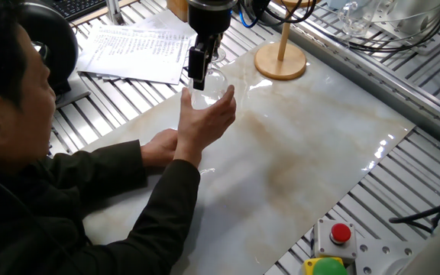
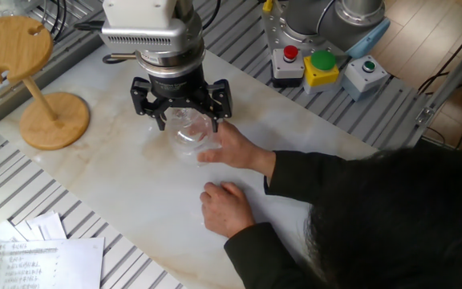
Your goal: Put the glass cup onto the shelf
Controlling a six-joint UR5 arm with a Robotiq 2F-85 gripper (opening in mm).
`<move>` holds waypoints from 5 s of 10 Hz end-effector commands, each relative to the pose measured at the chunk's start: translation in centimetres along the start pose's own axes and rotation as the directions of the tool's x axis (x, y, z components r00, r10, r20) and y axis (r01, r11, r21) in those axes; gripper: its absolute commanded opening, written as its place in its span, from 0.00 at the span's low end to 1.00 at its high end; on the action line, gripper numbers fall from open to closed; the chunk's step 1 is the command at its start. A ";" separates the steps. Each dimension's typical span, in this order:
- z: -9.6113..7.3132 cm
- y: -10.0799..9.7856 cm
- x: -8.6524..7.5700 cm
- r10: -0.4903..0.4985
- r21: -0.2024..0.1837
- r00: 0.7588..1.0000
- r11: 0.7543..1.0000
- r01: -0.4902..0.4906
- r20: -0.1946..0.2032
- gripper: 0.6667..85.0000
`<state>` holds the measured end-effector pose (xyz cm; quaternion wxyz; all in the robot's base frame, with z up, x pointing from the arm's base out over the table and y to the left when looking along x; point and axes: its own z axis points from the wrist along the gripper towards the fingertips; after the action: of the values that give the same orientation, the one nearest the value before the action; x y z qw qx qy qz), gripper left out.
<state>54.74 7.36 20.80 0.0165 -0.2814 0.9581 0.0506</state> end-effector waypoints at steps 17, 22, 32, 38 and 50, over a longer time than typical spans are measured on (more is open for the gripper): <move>-0.8 -0.3 0.3 0.000 -0.003 1.000 1.000 0.000 -0.021 0.93; -1.3 -0.6 0.2 0.007 0.012 0.999 1.000 -0.006 -0.035 0.85; -1.9 -0.5 0.7 0.113 0.026 0.990 0.993 -0.111 -0.081 0.00; -2.7 -3.5 0.4 0.055 0.108 0.996 0.993 -0.047 -0.072 0.00; -3.2 -9.0 -5.0 0.186 0.165 0.972 0.964 -0.209 0.143 0.00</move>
<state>62.48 1.51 23.18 0.0683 -0.2373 0.9686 -0.0292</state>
